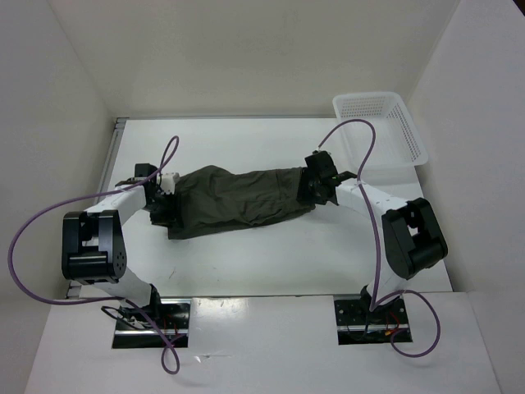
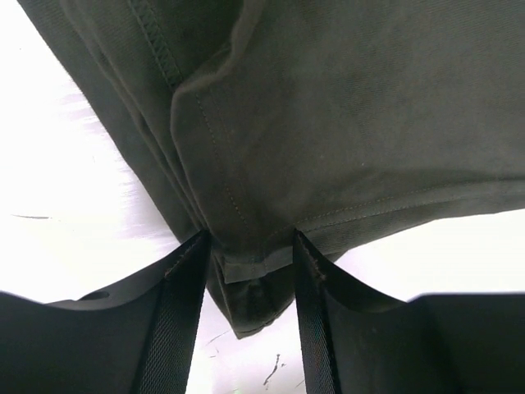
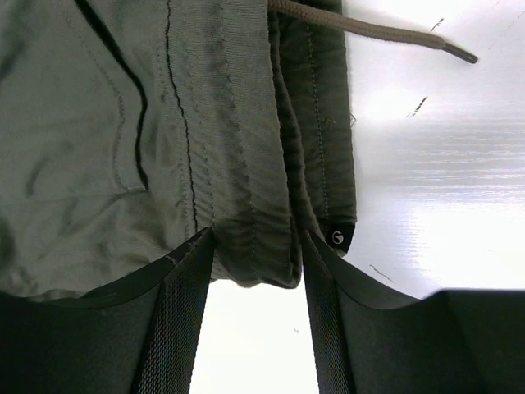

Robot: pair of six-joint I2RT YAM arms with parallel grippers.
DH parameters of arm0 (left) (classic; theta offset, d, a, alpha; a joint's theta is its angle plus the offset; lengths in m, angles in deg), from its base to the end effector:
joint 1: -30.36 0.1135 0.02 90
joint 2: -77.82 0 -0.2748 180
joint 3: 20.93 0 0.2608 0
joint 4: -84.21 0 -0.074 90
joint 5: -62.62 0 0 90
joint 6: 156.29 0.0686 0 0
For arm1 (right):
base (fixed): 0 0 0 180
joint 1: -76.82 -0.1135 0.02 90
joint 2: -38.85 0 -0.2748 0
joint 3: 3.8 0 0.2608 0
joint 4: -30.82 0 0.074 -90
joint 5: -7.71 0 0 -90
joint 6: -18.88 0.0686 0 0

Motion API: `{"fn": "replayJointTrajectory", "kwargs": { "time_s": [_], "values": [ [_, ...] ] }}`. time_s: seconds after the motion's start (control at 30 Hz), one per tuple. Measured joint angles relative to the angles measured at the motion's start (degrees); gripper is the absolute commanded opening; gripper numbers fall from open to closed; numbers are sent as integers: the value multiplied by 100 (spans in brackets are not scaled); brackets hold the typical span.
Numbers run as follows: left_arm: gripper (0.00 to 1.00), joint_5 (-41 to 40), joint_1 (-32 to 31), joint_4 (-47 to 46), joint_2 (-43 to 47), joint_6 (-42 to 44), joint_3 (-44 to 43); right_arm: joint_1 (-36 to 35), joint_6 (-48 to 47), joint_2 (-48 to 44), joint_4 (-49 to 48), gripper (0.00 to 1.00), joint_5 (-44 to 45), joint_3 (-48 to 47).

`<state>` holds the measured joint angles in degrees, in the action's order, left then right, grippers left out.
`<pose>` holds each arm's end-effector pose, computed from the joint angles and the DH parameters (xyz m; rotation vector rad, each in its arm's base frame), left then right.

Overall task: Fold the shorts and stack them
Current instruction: Fold the shorts

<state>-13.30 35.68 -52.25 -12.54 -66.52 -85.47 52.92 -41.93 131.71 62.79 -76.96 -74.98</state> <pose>0.3063 0.0118 0.1432 -0.0715 2.7544 -0.3176 0.3321 0.1402 0.1770 0.1548 2.5168 0.2649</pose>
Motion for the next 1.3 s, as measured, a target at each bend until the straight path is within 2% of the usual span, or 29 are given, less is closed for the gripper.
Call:
{"fn": "replayJointTrajectory", "kwargs": {
  "time_s": [0.17, 0.27, 0.37, 0.43, 0.53, 0.63, 0.77, 0.9, 1.0, 1.03, 1.13, 1.23, 1.3],
  "values": [
    [54, 76, 0, 33, -4, 0, -87, 0, 2, 52, -2, 47, -13, 0],
    [54, 92, 0, 17, -4, 0, -186, 0, 13, 70, -4, 38, -17, 0],
    [47, 98, 0, 15, -4, -2, -212, 2, 26, 81, -4, 31, -7, 0],
    [44, 107, 0, 17, -4, -2, -212, 4, 42, 105, -4, 31, 4, 0],
    [35, 151, 0, 22, -4, -7, -212, 7, 59, 140, -4, 38, 2, 0],
    [17, 236, -9, 37, -4, -15, -212, 7, 85, 155, 2, 46, -4, 0],
    [0, 291, -55, 55, -4, 11, -192, 7, 103, 157, 15, 47, 11, 4],
    [0, 293, -63, 31, -4, 0, -146, 7, 107, 157, 13, 47, 20, 20],
    [0, 293, -63, 13, -4, 0, -136, 7, 105, 221, -15, 38, -11, 20],
    [0, 295, -63, 11, -7, 0, -136, 7, 109, 284, -20, 29, -13, 17],
    [0, 317, -63, 20, -4, 0, -138, 7, 107, 516, -31, 11, -33, 15],
    [0, 321, -63, 107, -4, 0, -170, 17, 109, 575, -33, 3, -46, -20],
    [0, 323, -63, 267, -4, 0, -269, 22, 111, 573, -31, 1, -37, -24]
  ]
}}
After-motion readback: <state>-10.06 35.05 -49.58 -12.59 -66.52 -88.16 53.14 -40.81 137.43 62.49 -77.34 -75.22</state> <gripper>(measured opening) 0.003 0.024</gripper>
